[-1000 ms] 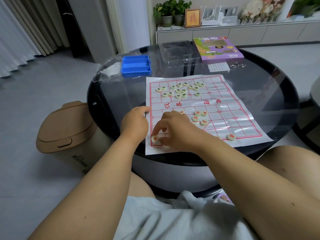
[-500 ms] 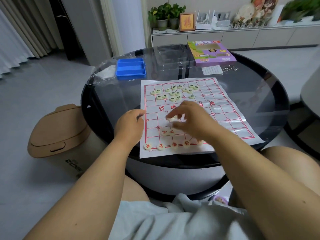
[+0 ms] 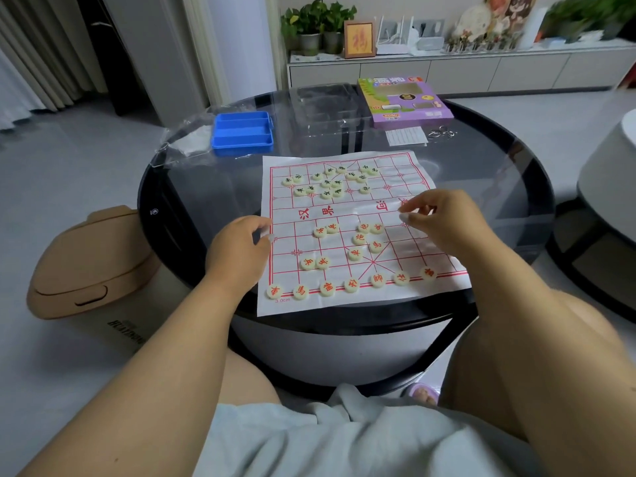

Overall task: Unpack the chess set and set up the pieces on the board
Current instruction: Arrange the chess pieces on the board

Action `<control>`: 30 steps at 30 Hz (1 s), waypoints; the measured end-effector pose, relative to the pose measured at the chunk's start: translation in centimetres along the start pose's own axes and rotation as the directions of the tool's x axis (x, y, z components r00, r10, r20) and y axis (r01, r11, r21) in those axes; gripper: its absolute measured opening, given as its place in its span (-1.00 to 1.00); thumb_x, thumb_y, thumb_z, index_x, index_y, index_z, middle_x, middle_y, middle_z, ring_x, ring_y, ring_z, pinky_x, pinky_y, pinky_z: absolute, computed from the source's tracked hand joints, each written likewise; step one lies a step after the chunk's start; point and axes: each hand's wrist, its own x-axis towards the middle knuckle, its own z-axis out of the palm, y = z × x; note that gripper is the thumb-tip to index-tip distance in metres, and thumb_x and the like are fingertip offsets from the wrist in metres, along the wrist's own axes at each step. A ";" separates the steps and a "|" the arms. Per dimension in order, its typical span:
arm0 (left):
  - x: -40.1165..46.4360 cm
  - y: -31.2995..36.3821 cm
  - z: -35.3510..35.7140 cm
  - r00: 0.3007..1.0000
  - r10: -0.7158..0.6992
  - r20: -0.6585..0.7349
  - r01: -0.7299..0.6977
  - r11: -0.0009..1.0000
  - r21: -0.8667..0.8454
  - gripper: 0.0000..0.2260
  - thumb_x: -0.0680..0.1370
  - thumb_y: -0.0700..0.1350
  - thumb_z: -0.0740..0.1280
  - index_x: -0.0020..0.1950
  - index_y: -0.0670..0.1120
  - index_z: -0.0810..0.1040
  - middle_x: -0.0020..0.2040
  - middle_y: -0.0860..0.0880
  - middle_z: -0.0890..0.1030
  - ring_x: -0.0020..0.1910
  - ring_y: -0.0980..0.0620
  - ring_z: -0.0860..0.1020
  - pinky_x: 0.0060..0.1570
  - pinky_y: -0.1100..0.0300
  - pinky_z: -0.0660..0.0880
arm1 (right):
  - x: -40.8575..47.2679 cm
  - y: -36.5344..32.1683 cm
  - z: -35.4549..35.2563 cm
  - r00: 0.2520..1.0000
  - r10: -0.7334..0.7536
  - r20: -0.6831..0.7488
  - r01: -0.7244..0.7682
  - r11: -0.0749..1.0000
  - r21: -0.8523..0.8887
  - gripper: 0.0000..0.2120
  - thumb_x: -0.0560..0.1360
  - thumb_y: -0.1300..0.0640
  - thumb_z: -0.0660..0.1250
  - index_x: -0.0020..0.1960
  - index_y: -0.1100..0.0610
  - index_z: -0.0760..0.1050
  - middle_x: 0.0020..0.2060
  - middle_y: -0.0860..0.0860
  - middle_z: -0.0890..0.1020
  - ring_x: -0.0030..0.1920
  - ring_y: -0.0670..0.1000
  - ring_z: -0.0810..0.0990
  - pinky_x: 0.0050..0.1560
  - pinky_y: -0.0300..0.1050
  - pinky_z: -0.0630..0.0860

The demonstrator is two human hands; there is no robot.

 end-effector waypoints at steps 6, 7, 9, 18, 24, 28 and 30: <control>0.1 -0.1 0.1 1.000 -0.006 -0.007 0.006 1.000 -0.004 -0.78 0.59 -0.05 0.29 0.23 0.03 0.54 0.17 0.10 0.57 0.01 0.08 0.59 -0.35 0.29 0.48 | 0.2 -0.6 0.5 0.995 -0.025 0.096 0.033 0.995 -0.089 -0.82 0.50 0.06 0.37 0.09 0.02 0.61 -0.12 -0.04 0.53 -0.22 -0.07 0.47 -0.36 -0.26 0.35; 0.1 -0.1 0.1 1.000 -0.006 -0.007 0.006 1.000 -0.004 -0.78 0.59 -0.05 0.30 0.23 0.04 0.54 0.16 0.10 0.57 0.00 0.08 0.60 -0.36 0.29 0.48 | 0.2 -0.9 0.5 0.992 -0.034 0.122 0.047 0.993 -0.104 -0.81 0.49 0.08 0.38 0.10 0.01 0.61 -0.11 -0.04 0.53 -0.21 -0.07 0.47 -0.36 -0.27 0.34; 0.0 0.0 0.1 1.000 -0.008 -0.007 0.008 1.000 -0.004 -0.78 0.59 -0.06 0.30 0.23 0.03 0.53 0.15 0.11 0.57 -0.02 0.09 0.60 -0.36 0.29 0.49 | 0.2 -1.3 0.5 0.980 -0.059 0.189 0.083 0.988 -0.126 -0.80 0.48 0.11 0.40 0.11 0.00 0.61 -0.10 -0.04 0.53 -0.21 -0.08 0.46 -0.36 -0.29 0.34; 0.1 -0.1 0.0 1.000 -0.010 -0.013 0.010 1.000 0.009 -0.77 0.59 -0.06 0.30 0.25 0.02 0.53 0.14 0.12 0.56 -0.05 0.12 0.58 -0.38 0.31 0.45 | -0.4 -1.1 1.3 0.958 -0.080 0.276 0.140 0.969 -0.205 -0.76 0.39 -0.03 0.47 0.05 -0.06 0.63 -0.07 -0.06 0.56 -0.13 -0.04 0.52 -0.10 -0.14 0.54; 0.1 -0.1 0.0 1.000 -0.011 -0.017 0.011 1.000 0.021 -0.76 0.59 -0.07 0.29 0.26 0.00 0.52 0.17 0.07 0.58 -0.04 0.10 0.57 -0.38 0.32 0.43 | -1.0 -1.2 1.2 0.955 -0.107 0.277 0.170 0.961 -0.218 -0.78 0.43 -0.02 0.44 0.07 -0.05 0.62 -0.07 -0.08 0.54 -0.11 -0.03 0.51 -0.09 -0.16 0.55; 0.0 0.1 -0.1 0.999 0.023 -0.037 -0.022 0.999 0.036 -0.75 0.59 -0.13 0.28 0.26 -0.05 0.54 0.19 0.03 0.57 -0.02 0.14 0.48 -0.33 0.41 0.29 | -1.5 -0.2 -0.3 0.962 -0.115 0.247 0.168 0.965 -0.202 -0.86 0.44 -0.03 0.42 0.00 -0.11 0.62 -0.12 -0.09 0.51 -0.13 -0.04 0.49 -0.09 -0.11 0.49; -0.2 0.3 -0.1 0.999 0.031 -0.039 -0.029 0.999 0.040 -0.76 0.60 -0.13 0.27 0.26 -0.06 0.55 0.16 0.03 0.56 -0.03 0.13 0.48 -0.34 0.40 0.29 | -1.9 0.5 -1.4 0.966 -0.117 0.232 0.167 0.964 -0.207 -0.88 0.43 -0.04 0.43 -0.03 -0.13 0.60 -0.14 -0.10 0.51 -0.10 -0.02 0.48 0.00 -0.06 0.43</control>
